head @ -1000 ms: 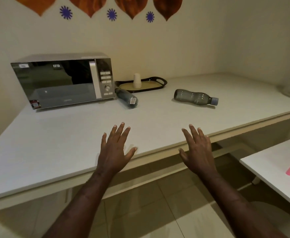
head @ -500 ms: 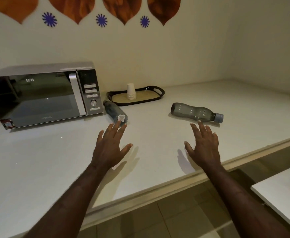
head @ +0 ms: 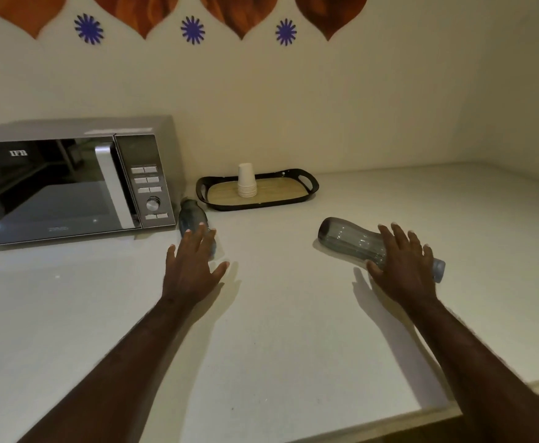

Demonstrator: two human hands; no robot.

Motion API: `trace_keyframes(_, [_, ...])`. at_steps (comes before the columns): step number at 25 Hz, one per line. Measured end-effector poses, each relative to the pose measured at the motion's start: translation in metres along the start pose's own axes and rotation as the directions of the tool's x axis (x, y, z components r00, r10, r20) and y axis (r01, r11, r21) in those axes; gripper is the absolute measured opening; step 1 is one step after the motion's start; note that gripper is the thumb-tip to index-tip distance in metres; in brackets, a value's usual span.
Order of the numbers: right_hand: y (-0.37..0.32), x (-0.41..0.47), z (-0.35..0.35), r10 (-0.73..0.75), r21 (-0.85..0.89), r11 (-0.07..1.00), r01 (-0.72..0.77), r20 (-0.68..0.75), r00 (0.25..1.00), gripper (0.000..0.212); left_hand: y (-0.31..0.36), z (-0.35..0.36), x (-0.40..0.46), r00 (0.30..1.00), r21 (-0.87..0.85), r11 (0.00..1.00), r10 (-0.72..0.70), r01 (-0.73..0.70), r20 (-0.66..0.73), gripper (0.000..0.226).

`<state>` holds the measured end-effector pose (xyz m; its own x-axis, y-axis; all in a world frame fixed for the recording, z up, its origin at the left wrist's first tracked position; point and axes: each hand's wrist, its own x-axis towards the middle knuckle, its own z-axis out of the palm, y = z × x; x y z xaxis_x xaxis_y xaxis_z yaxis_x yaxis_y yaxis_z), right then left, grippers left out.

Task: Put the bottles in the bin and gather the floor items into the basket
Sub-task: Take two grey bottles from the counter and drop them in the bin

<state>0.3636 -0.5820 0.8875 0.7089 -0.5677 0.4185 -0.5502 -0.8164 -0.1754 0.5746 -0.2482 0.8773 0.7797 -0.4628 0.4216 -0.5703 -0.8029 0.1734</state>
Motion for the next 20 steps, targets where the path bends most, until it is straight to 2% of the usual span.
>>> trace_keyframes(8, [0.036, 0.048, 0.021, -0.04, -0.015, 0.999, 0.044, 0.178, 0.983, 0.079, 0.008, 0.011, 0.051, 0.99, 0.042, 0.99, -0.139, 0.137, 0.04, 0.075])
trace_keyframes(12, [0.037, 0.051, 0.027, -0.048, -0.015, 0.999, 0.051, 0.148, 0.988, 0.082, 0.007, 0.013, 0.063, 0.962, 0.085, 0.968, -0.246, 0.237, 0.115, 0.073])
trace_keyframes(15, [0.035, 0.051, 0.029, -0.038, -0.033, 0.999, 0.043, 0.153, 0.988, 0.083, 0.005, 0.021, 0.063, 0.929, 0.024, 0.941, -0.336, 0.336, 0.158, 0.074])
trace_keyframes(20, [0.033, 0.041, 0.033, -0.033, -0.006, 0.999, 0.033, 0.079, 0.996, 0.08, 0.008, 0.037, 0.06, 0.925, -0.11, 0.92, -0.366, 0.376, 0.099, 0.062])
